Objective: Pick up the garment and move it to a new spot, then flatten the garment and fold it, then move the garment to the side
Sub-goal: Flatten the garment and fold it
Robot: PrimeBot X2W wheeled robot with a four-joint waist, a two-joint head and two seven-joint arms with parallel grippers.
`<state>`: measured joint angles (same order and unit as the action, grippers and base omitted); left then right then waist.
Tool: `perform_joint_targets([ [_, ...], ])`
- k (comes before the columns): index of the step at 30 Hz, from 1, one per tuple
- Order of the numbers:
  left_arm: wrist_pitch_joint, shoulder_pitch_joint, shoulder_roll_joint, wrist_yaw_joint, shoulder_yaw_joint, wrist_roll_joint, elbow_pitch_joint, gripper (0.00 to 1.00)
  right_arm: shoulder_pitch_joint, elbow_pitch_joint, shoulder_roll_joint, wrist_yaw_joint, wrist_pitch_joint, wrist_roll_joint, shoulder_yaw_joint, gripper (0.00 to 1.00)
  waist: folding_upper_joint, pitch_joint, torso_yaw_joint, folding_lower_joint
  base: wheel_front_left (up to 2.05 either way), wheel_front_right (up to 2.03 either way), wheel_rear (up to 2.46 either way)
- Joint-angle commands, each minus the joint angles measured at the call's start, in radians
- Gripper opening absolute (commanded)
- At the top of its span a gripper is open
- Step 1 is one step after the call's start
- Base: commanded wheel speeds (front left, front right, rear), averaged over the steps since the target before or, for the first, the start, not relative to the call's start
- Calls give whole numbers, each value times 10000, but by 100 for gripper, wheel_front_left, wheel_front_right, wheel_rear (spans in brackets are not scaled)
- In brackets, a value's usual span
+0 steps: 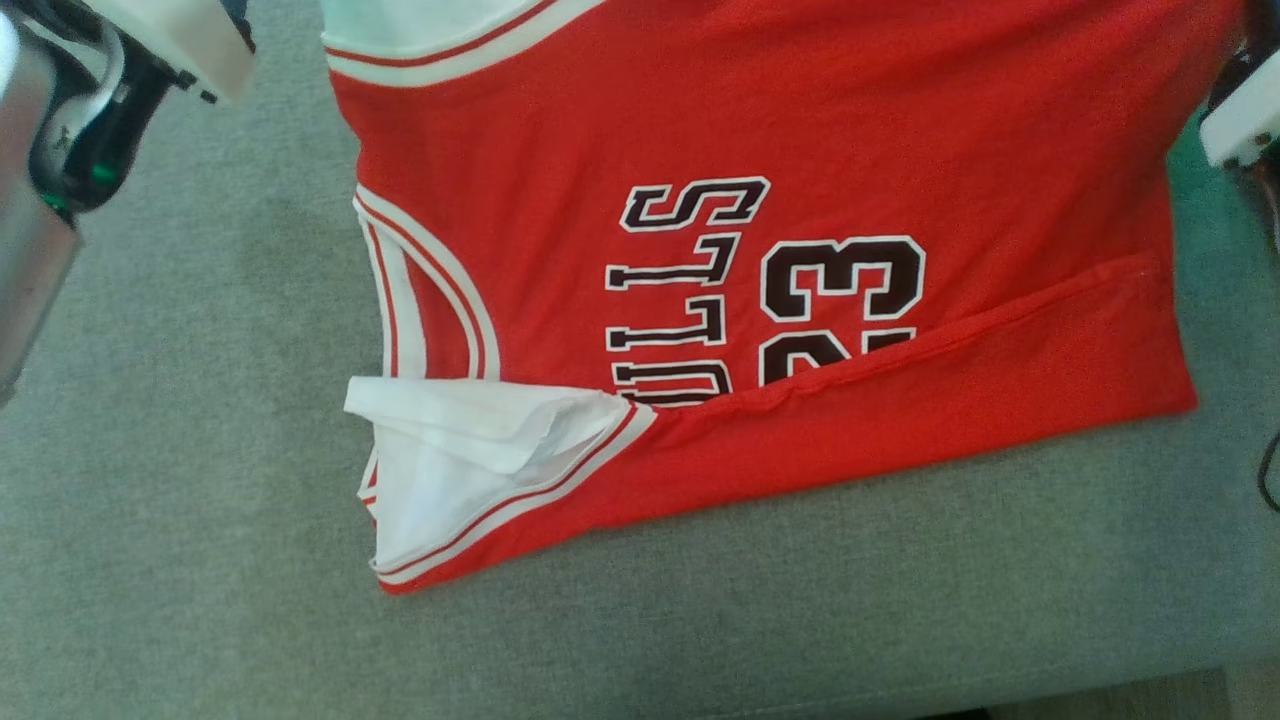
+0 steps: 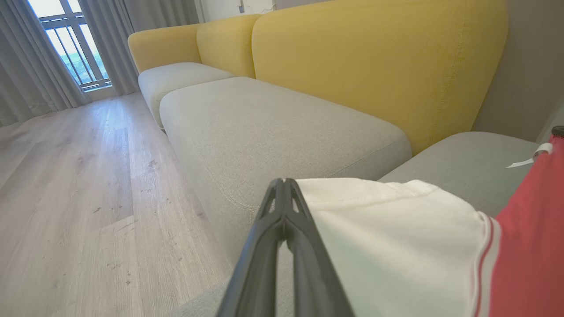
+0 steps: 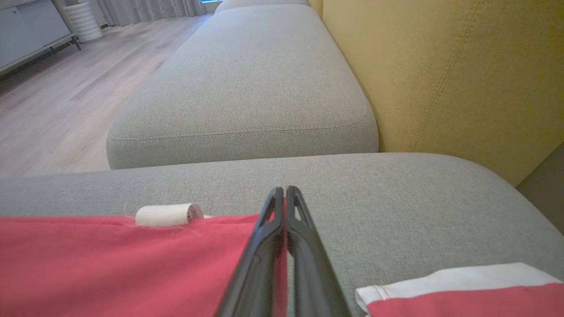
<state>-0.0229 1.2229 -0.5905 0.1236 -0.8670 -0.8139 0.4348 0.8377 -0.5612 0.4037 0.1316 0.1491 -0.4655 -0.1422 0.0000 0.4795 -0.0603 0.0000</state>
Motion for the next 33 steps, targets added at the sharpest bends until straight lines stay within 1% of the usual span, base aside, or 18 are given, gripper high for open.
perform_joint_targets([
  [1,100,252,-460,-9,582,-75,-277,0,-340,347,224,-9,-80,-75,-86,0,0,-41,26,0,0,0,0],
  [5,273,-394,-664,-147,624,-302,-958,0,-836,640,448,-9,-149,-296,-206,0,0,-224,139,0,0,0,0],
  [9,434,-1278,-1010,-475,663,-524,-1928,0,-1422,1012,673,-9,-215,-493,-167,0,0,-447,291,0,0,0,0],
  [12,557,-2042,-1300,-825,666,-665,-2775,0,-1912,1296,815,-9,-239,-631,-35,0,0,-624,423,0,0,0,0],
  [17,795,-3436,-1731,-1545,645,-928,-4158,0,-2845,1755,995,-9,-209,-747,315,0,0,-893,648,0,0,0,0],
  [26,1279,-5869,-2352,-2701,406,-1338,-5941,0,-4530,2412,943,-9,39,-762,903,0,0,-1342,868,0,0,0,0],
  [30,1438,-6720,-2456,-3046,320,-1662,-6481,0,-5188,2477,799,-9,200,-700,1047,0,0,-1566,922,0,0,0,0],
  [33,1424,-7163,-2476,-3117,143,-1818,-6773,0,-5597,2455,721,-9,260,-631,1163,0,0,-1702,1006,0,0,0,0],
])
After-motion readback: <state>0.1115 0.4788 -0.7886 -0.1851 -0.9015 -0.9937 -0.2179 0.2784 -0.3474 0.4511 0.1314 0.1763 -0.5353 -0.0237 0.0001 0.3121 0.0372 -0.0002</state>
